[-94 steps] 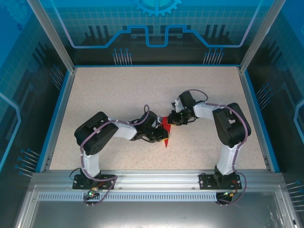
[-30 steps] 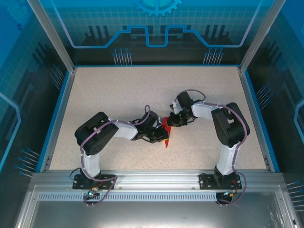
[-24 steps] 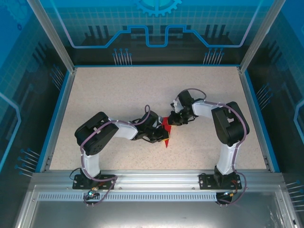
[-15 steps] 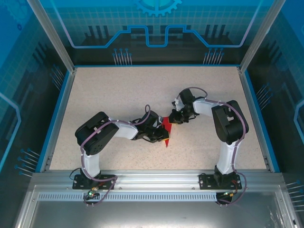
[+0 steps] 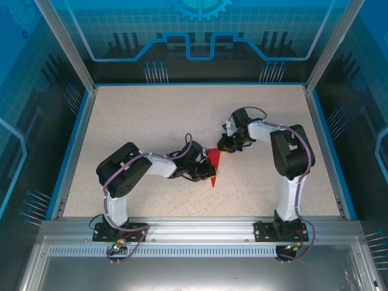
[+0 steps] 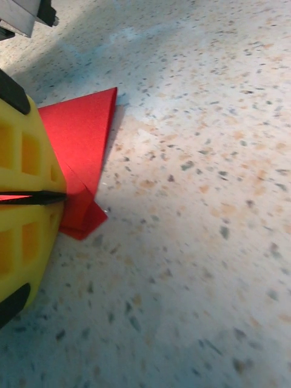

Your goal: Fold a paper plane with a square sheet of paper (fold left side to right side)

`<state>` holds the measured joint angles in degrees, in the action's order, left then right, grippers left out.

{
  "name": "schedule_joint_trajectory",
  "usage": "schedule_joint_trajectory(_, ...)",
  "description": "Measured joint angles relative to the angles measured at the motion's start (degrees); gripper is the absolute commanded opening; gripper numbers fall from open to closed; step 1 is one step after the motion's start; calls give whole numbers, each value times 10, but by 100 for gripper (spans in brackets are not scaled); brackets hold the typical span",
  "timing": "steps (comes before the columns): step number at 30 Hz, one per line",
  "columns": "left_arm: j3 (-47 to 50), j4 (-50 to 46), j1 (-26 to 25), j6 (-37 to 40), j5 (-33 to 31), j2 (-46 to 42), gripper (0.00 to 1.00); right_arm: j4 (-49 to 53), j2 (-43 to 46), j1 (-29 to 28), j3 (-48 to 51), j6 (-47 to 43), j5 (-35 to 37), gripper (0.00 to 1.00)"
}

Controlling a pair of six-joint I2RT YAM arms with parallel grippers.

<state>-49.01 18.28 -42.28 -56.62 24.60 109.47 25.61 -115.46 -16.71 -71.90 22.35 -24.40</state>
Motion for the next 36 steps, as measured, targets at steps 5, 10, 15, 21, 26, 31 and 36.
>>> schedule_joint_trajectory(5,0,0,0,0,0,0,3,-3,-13,14,-20,-4,3,12)
schedule_joint_trajectory(10,0,0,0,0,1,0,2,5,-28,21,-40,-6,1,12)
schedule_joint_trajectory(15,0,0,0,0,2,0,3,2,-26,26,-43,-8,8,13)
schedule_joint_trajectory(21,0,0,0,0,2,0,2,-32,45,47,3,-6,25,13)
schedule_joint_trajectory(26,0,0,0,0,1,0,3,-64,137,33,88,7,-6,13)
schedule_joint_trajectory(31,0,0,0,2,1,0,3,-85,148,-6,142,27,-53,13)
schedule_joint_trajectory(36,0,-1,0,2,2,0,3,-100,115,-33,147,35,-76,13)
